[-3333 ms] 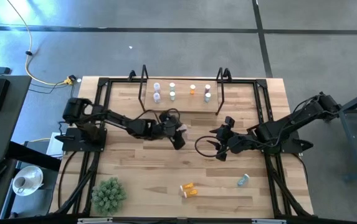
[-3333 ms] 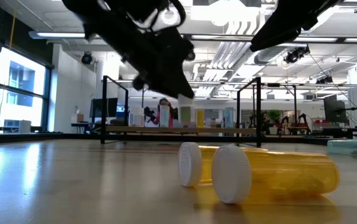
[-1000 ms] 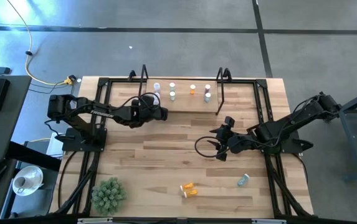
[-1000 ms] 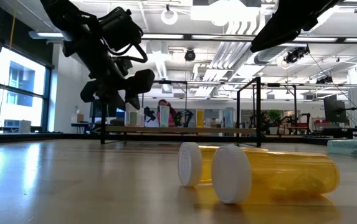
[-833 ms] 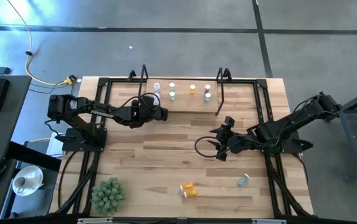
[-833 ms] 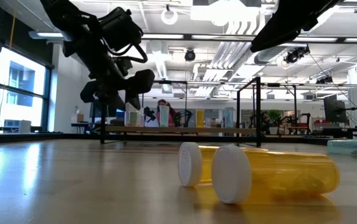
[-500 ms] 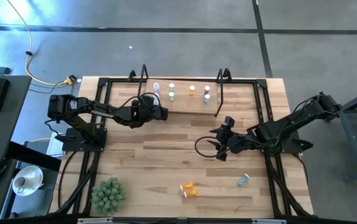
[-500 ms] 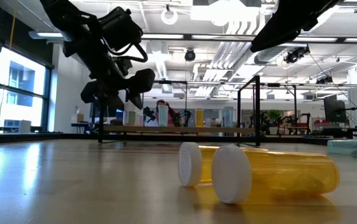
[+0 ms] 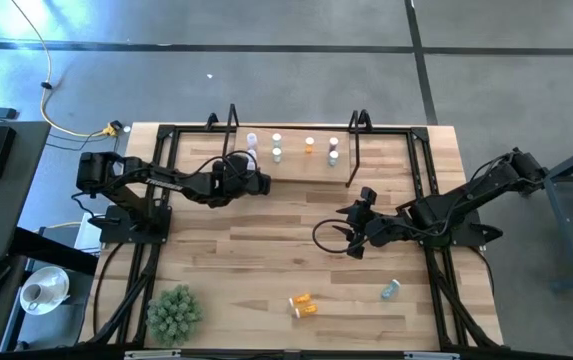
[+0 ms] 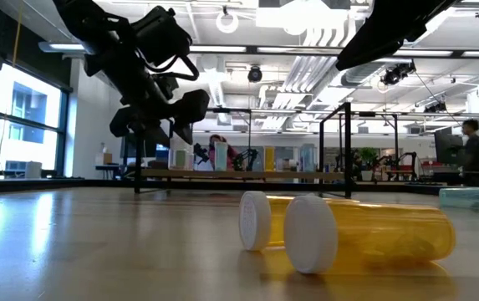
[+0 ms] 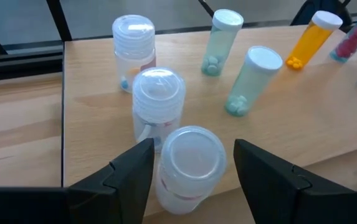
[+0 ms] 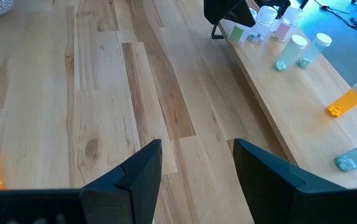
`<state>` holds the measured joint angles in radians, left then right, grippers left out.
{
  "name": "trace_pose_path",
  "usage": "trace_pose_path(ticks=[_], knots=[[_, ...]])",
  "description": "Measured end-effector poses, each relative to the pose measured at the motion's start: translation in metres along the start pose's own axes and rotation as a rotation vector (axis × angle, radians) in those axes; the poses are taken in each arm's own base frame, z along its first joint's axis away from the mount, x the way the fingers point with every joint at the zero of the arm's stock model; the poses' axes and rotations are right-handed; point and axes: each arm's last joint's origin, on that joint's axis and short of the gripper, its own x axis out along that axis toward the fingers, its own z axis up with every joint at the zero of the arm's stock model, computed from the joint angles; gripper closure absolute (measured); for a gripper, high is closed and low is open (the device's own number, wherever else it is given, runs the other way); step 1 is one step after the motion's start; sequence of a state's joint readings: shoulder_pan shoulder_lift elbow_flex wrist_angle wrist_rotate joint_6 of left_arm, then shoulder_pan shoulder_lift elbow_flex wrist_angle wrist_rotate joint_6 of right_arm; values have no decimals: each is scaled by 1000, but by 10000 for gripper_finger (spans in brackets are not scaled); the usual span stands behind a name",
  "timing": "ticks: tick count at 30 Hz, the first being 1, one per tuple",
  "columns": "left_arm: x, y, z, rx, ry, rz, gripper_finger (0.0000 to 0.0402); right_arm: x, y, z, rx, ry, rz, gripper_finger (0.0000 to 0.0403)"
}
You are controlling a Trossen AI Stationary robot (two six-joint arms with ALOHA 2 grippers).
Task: Pick and place medicine bottles onto shelf by color
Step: Put the top orange pill bottle on the shelf aligned with the other orange pill bottle
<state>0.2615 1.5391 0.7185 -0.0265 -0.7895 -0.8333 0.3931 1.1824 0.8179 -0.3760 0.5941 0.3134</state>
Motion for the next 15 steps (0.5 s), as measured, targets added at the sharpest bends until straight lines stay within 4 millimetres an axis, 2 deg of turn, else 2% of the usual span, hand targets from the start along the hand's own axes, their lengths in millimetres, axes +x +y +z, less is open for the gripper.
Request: trace_pose_path(ticks=[15], knots=[[-6,-3,-3,12,-36,9,193,0,0,0,-1,0,0,215]])
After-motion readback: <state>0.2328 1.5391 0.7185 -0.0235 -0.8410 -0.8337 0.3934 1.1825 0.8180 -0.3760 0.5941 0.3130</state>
